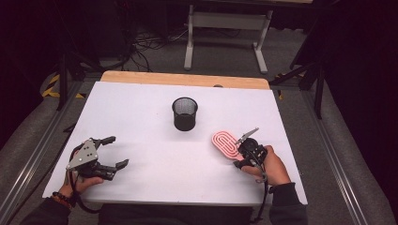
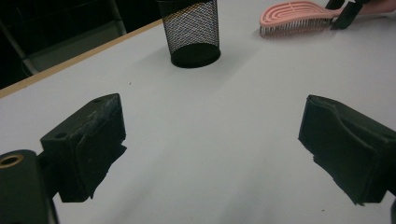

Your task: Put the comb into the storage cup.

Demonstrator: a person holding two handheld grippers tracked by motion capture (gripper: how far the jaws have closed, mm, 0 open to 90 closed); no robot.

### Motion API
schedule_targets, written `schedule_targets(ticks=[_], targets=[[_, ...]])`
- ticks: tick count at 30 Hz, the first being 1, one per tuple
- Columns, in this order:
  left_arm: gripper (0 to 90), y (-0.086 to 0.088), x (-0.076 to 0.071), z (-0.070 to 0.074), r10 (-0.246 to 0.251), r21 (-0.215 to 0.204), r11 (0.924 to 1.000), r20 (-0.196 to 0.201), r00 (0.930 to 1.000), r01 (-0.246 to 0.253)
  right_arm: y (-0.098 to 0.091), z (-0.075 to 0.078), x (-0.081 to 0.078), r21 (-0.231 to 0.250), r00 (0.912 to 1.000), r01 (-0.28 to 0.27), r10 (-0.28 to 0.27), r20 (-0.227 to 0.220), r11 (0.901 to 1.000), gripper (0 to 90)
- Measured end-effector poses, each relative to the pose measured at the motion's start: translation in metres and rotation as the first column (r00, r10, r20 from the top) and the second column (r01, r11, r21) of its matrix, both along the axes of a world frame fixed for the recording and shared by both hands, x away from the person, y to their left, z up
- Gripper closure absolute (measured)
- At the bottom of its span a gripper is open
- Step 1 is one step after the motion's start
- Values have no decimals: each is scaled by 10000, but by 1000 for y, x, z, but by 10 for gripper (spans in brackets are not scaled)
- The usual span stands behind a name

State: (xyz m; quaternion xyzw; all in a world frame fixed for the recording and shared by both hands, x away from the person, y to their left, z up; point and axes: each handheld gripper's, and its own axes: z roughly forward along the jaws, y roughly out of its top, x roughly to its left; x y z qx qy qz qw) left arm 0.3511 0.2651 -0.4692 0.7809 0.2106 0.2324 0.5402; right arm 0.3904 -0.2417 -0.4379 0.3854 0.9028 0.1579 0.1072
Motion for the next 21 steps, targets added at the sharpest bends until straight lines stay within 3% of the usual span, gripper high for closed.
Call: schedule_targets(ticks=[5,14,21], targets=[[85,1,0,0,-19,-117,9999,-25,10000,18,-7,-1,-2,442,9997,-51,40,256,9990,679],[81,2,-1,1,-158,-353,9993,-12,9999,158,-7,-2,-4,453,9978,-181,151,640,9988,687],[79,1,0,1,-163,-244,9996,-31,9999,162,-7,-1,-4,573,9924,-243,172,1214,9981,691]])
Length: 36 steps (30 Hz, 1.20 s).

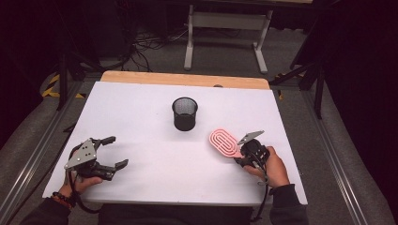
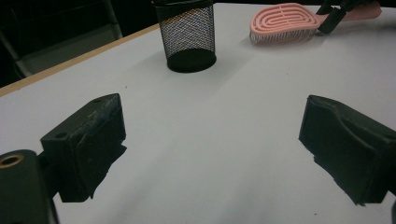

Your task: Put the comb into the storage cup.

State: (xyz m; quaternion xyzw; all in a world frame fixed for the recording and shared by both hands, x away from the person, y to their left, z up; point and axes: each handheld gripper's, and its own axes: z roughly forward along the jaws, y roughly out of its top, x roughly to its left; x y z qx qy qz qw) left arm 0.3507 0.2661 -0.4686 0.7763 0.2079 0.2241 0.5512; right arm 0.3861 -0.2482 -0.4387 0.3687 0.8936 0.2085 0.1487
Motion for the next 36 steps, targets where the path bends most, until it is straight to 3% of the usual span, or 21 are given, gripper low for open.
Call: schedule_targets(ticks=[8,12,17,19,22,23,25,27,30,31,32,34,35,36], targets=[[79,-1,0,0,-7,144,9999,55,10000,7,-5,3,0,377,9955,283,-316,897,9989,693],[79,-1,0,0,31,144,9999,41,10000,-32,-7,8,-3,798,9843,264,-398,1717,9965,693],[79,-1,0,0,67,211,9998,27,10000,-68,-6,12,-6,1149,9597,185,-499,2766,9932,694],[80,-1,0,0,55,204,9998,31,10000,-55,-6,13,-7,1260,9553,207,-568,2900,9918,694],[81,-1,1,-1,68,242,9997,-41,10000,-67,-6,18,-11,1852,9222,259,-950,3748,9823,695],[81,-1,1,-1,85,236,9997,-34,10000,-84,-6,19,-12,1958,9158,261,-1020,3885,9803,694],[82,-1,1,-1,69,250,9997,-31,10000,-68,-6,20,-13,2068,9130,248,-1064,3939,9781,695],[83,-2,1,-1,43,276,9996,-38,10000,-42,-5,23,-16,2232,8935,211,-1186,4332,9745,695],[83,-2,1,-1,55,285,9996,-64,10000,-53,-5,25,-19,2460,8737,203,-1367,4668,9691,696],[83,-2,1,-1,55,285,9996,-64,10000,-53,-5,25,-19,2460,8737,203,-1367,4668,9691,696],[83,-2,1,-1,58,292,9996,-70,10000,-56,-4,27,-21,2613,8534,149,-1484,4997,9652,695],[87,-2,1,-1,146,295,9995,-90,9999,-143,-4,27,-23,2734,8416,113,-1568,5169,9618,695],[94,-2,2,-2,175,316,9994,-111,9998,-172,-4,28,-24,2794,8272,119,-1664,5367,9601,696],[94,-2,2,-2,192,343,9992,-144,9997,-187,-4,28,-25,2857,8195,148,-1753,5456,9582,695]])
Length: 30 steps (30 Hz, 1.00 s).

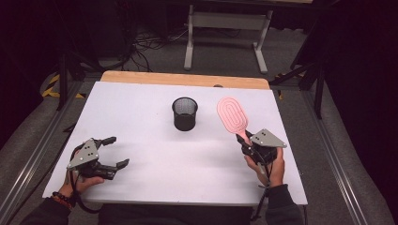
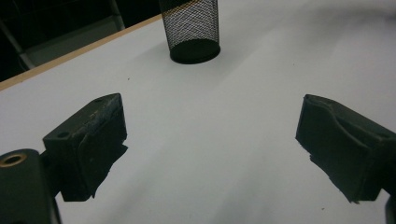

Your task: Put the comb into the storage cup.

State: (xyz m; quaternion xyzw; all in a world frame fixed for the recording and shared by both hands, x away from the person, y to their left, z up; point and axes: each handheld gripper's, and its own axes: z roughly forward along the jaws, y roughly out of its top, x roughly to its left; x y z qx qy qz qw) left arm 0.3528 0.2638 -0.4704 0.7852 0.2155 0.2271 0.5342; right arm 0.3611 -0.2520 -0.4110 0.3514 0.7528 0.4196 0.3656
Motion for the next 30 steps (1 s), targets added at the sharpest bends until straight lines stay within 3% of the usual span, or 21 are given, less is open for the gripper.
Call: schedule_targets(ticks=[7,16,22,25,27,30], targets=[[94,0,1,-1,82,9,10000,-93,9999,-82,2,-3,-4,346,9964,253,-281,801,9991,696],[97,0,5,2,575,93,9983,18,9983,-575,9,-5,-10,577,9914,122,-196,1291,9983,697],[81,-9,14,14,186,-407,9990,-114,9998,-191,19,-5,-16,669,9852,-23,-92,1711,9978,697],[78,-14,16,20,-5,-649,9979,-198,9998,-8,24,-4,-17,1036,9851,-187,6,1719,9944,697],[73,-24,20,29,-334,-1047,9940,-213,9992,310,29,-4,-20,1171,9833,-289,72,1820,9927,697],[72,-36,23,37,-399,-1158,9926,-222,9990,371,36,-3,-24,1216,9808,-543,301,1928,9911,697]])
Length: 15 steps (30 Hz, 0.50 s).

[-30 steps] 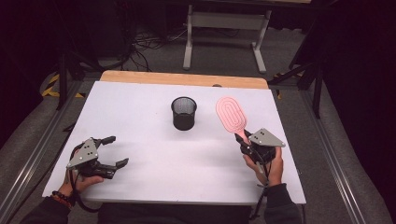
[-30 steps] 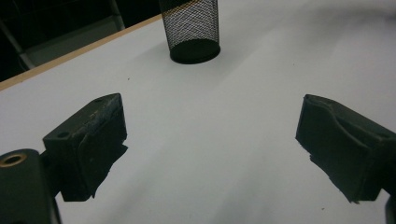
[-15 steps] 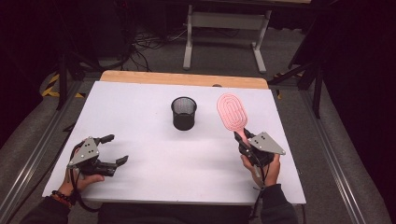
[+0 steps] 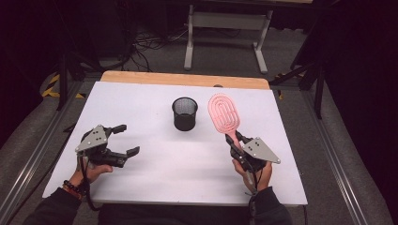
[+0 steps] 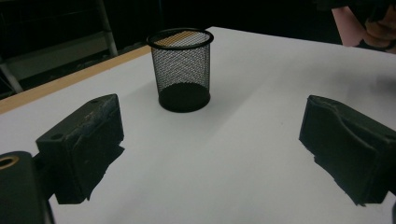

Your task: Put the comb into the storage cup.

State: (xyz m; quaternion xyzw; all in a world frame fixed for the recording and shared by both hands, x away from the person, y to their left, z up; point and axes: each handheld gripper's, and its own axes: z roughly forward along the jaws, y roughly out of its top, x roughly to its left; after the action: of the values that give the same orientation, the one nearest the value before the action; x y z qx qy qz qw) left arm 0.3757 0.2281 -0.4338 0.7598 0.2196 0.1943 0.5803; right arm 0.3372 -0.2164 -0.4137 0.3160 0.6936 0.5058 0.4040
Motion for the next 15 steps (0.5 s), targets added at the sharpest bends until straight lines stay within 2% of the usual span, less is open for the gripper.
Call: schedule_targets(ticks=[2,3,9,10,15], targets=[[71,-4,1,2,-50,-30,10000,-32,10000,50,5,0,-3,-26,9998,-156,156,101,9999,697],[71,-11,3,5,-264,-267,9993,-63,9996,262,9,-1,-4,-13,9997,-214,214,139,9998,697],[77,-27,7,10,-641,-387,9972,-109,9979,636,19,-4,-4,-49,9990,-433,434,139,9990,697],[81,-34,9,12,-952,-470,9944,-199,9953,942,23,-5,-4,-68,9989,-422,423,187,9991,698],[99,-45,13,15,-1334,-746,9887,-378,9903,1304,32,-7,-5,-192,9980,-582,587,253,9981,698]])
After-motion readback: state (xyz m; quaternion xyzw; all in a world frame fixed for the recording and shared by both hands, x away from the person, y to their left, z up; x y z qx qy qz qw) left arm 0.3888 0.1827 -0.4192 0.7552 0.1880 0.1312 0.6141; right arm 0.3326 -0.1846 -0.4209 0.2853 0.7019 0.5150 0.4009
